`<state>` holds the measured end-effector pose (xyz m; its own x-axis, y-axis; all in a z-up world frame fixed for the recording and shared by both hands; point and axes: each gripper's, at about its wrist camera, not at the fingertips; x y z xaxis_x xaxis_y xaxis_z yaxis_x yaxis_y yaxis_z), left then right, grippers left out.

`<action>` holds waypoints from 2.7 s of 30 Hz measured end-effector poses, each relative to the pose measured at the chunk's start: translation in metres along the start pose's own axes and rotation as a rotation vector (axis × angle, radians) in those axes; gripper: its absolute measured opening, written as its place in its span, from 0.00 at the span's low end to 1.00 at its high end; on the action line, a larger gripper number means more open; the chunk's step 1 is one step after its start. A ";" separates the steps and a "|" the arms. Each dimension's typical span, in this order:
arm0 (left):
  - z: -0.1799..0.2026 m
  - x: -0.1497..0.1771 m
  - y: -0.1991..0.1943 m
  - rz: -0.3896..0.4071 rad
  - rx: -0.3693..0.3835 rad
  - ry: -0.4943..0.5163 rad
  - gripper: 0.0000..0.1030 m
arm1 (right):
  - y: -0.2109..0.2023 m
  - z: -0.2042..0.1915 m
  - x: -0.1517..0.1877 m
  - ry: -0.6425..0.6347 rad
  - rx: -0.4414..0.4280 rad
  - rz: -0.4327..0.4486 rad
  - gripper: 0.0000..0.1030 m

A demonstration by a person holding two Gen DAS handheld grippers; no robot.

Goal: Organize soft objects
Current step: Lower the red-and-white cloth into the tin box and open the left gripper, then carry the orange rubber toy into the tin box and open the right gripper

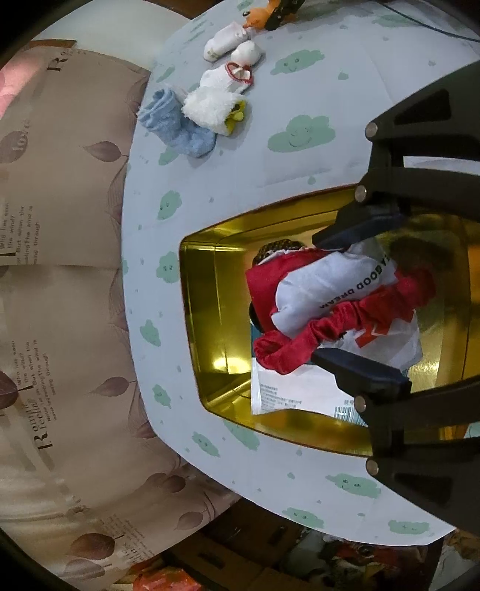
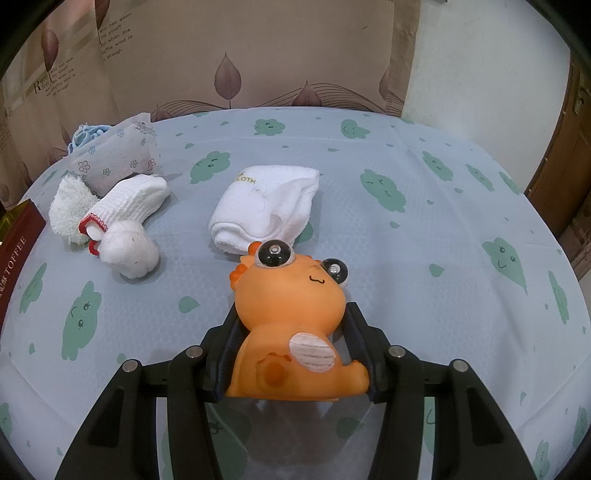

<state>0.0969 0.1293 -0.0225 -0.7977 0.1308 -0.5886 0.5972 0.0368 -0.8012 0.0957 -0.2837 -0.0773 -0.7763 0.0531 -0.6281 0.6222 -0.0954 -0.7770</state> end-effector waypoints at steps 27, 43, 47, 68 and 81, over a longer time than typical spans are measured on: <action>-0.066 0.039 -0.038 0.084 0.053 -0.144 0.60 | -0.001 -0.002 0.000 -0.017 0.020 0.002 0.49; -0.062 0.047 -0.043 0.108 0.129 -0.076 0.60 | -0.005 -0.003 0.000 -0.058 0.073 0.013 0.45; -0.074 0.046 -0.045 0.134 0.087 -0.123 0.60 | -0.014 -0.006 0.000 -0.047 0.070 0.018 0.44; -0.112 0.049 -0.049 0.200 -0.035 -0.291 0.60 | -0.096 -0.206 -0.033 -0.347 -0.347 0.104 0.44; -0.122 0.051 -0.041 0.169 -0.088 -0.323 0.60 | -0.071 -0.338 -0.045 -0.502 -0.443 0.051 0.44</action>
<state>0.0417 0.2557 -0.0063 -0.6636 -0.1767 -0.7269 0.7166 0.1285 -0.6855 0.1203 0.0571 -0.0076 -0.6311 -0.4194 -0.6526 0.5593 0.3369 -0.7574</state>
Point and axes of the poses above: each gripper's, at about its wrist camera, not at the fingertips, and y roughly the way its jaws point, z to its right, x to its underside, and after that the axes turned 2 degrees about z, right-handed
